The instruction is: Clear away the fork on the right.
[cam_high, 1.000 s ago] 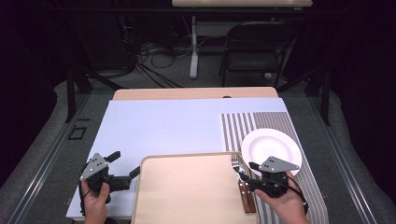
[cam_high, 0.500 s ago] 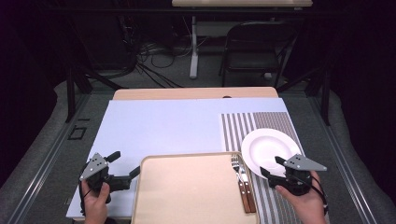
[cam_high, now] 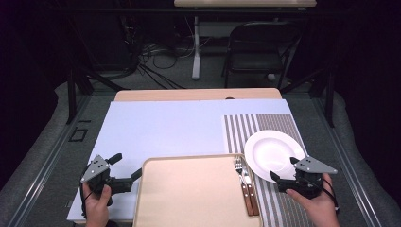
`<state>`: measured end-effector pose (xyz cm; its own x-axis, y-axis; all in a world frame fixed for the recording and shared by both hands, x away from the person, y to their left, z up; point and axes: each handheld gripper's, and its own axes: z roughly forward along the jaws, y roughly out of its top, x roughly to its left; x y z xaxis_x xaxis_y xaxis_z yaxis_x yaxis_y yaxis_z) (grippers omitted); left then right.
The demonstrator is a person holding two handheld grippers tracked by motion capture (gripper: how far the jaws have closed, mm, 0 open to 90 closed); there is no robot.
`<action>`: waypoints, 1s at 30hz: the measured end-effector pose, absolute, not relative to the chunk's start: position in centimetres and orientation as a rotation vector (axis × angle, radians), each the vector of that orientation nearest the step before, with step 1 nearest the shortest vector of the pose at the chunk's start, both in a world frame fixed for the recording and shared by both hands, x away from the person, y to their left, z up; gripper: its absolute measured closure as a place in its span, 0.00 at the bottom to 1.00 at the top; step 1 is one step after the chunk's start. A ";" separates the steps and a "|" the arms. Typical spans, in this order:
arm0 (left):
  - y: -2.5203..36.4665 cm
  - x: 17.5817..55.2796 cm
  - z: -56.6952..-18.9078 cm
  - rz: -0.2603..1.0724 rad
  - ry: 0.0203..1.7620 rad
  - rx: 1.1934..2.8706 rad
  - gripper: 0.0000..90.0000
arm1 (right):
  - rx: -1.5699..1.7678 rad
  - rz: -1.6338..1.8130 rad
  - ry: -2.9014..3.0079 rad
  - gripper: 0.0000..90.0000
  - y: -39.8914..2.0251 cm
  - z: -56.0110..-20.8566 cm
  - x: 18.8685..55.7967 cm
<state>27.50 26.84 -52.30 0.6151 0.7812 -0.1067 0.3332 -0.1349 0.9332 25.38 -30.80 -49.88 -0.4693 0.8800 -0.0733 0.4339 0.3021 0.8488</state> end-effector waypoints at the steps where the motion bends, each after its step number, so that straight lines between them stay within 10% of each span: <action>1: 26.9 27.5 -52.3 0.502 0.916 1.726 0.01 | 1.173 1.073 2.038 0.09 -30.9 -49.8 25.4; 30: 26.8 27.4 -52.3 0.509 0.920 1.726 0.01 | 1.013 0.892 2.133 0.00 -30.9 -49.9 25.9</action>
<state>27.43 26.83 -52.26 0.6118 0.7846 -0.1012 0.3313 -0.1379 0.9334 25.92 -30.89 -49.94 -0.5226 0.8204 -0.2321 0.4110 0.4809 0.7745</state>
